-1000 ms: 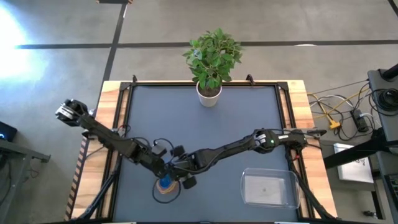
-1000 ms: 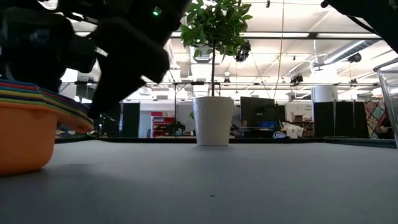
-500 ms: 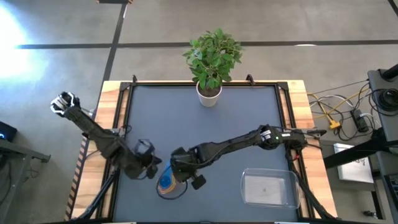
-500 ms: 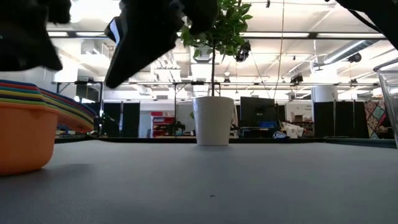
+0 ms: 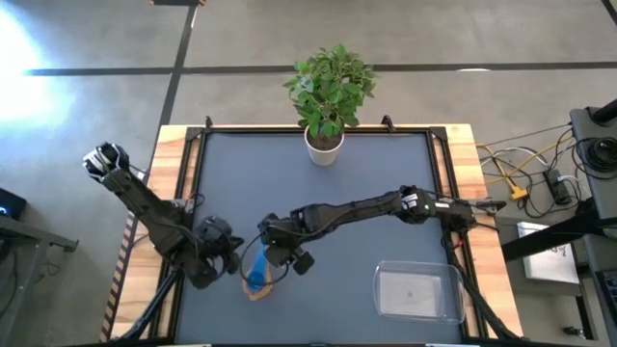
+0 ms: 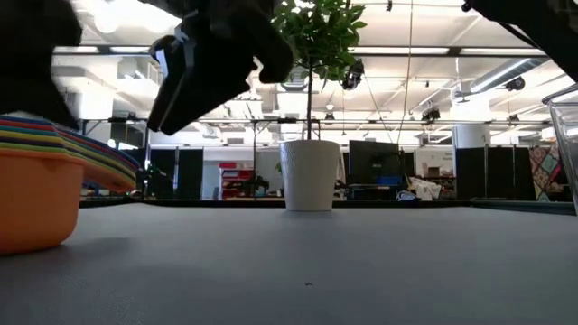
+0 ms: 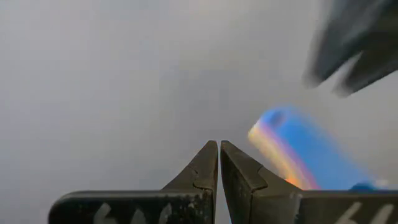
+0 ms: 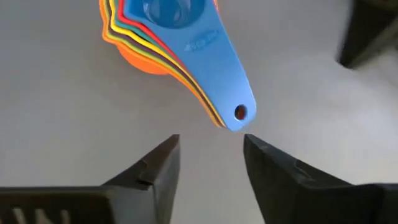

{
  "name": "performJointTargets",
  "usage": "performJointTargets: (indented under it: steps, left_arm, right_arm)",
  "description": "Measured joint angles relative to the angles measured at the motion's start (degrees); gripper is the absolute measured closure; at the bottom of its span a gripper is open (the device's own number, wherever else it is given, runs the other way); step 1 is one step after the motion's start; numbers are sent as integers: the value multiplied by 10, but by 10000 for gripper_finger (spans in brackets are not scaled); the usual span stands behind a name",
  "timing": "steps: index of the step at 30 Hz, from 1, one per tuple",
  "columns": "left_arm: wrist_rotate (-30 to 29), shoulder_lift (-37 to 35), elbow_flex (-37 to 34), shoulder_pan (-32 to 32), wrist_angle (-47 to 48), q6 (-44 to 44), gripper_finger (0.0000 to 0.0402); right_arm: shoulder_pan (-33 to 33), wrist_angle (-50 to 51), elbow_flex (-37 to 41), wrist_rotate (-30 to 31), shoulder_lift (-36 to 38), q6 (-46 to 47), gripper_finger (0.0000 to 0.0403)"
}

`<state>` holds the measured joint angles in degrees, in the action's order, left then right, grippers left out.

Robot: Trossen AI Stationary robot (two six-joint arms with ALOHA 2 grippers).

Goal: Nest measuring cups in basket
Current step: Adjust the nested measuring cups

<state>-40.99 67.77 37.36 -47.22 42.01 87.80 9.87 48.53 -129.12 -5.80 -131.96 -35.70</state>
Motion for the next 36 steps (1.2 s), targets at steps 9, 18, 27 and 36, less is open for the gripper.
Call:
performJointTargets:
  steps: [9, 18, 27, 36]
  left_arm:
    - [89, 20, -102, 26, -232, -19, 400]
    - [121, 75, -107, 84, -306, -94, 400]
    - [165, 116, -48, 123, -331, -248, 400]
    - [149, 86, -38, 117, -275, -266, 400]
  right_arm:
    - [1, -11, 0, -2, 0, -20, 193]
    - [1, -9, 0, -2, 0, -24, 192]
    - [1, -10, 0, -2, 0, -14, 192]
    - [5, -19, 0, -2, 0, 12, 185]
